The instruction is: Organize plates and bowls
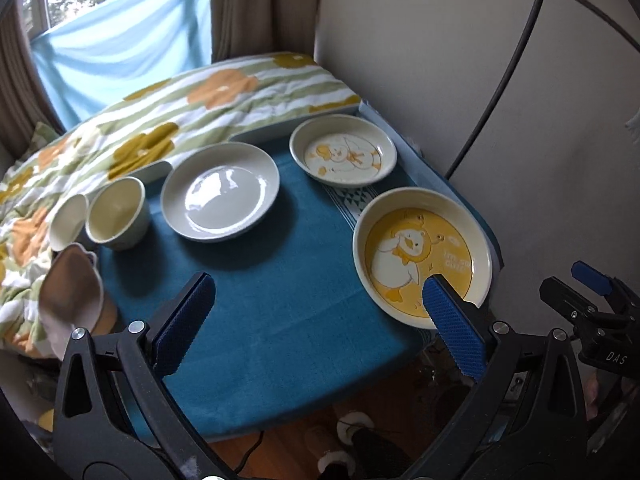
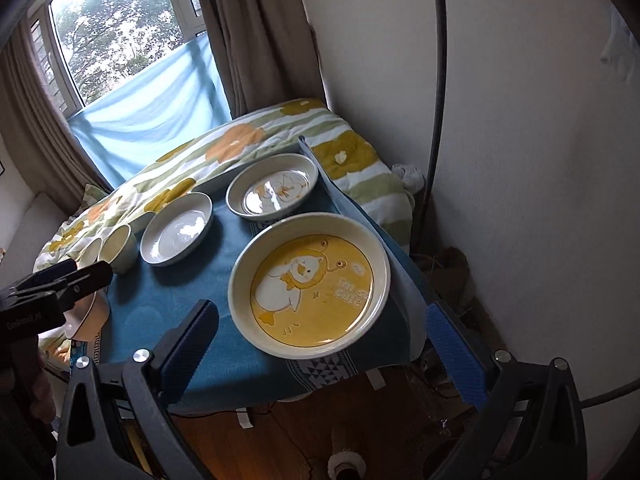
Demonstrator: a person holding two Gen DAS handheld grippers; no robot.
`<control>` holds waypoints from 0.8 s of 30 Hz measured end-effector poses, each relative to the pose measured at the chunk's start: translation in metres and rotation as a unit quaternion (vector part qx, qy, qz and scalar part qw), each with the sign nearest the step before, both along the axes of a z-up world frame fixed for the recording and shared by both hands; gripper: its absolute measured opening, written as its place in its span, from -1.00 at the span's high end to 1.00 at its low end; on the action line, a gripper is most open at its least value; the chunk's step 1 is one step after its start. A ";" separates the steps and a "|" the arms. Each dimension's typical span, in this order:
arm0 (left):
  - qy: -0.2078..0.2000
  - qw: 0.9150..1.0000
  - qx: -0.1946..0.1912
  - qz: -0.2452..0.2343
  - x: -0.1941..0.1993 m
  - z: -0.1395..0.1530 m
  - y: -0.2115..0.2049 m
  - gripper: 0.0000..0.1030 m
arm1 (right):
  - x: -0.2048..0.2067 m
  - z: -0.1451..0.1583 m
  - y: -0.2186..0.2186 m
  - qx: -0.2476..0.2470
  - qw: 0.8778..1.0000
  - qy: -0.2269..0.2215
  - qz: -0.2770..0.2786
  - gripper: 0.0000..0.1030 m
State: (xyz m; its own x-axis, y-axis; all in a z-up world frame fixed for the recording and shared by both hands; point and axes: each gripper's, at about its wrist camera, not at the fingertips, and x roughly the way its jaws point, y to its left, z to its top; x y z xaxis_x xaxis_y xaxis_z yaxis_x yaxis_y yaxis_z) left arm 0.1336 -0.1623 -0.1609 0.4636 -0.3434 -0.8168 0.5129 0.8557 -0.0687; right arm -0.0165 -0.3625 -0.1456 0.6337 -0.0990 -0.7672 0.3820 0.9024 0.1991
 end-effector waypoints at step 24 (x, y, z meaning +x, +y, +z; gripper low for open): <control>0.169 0.982 0.019 -0.084 0.078 -0.160 -0.090 0.64 | 0.073 -0.126 -0.086 0.147 0.986 0.065 0.044 0.58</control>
State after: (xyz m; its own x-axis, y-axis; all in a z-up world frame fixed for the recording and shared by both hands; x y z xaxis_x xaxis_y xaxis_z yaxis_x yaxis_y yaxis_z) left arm 0.2121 -0.2521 -0.3212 0.1041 -0.3587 -0.9277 0.6009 0.7659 -0.2287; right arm 0.0566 -0.4481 -0.2714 0.5235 0.1906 -0.8304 0.3443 0.8442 0.4108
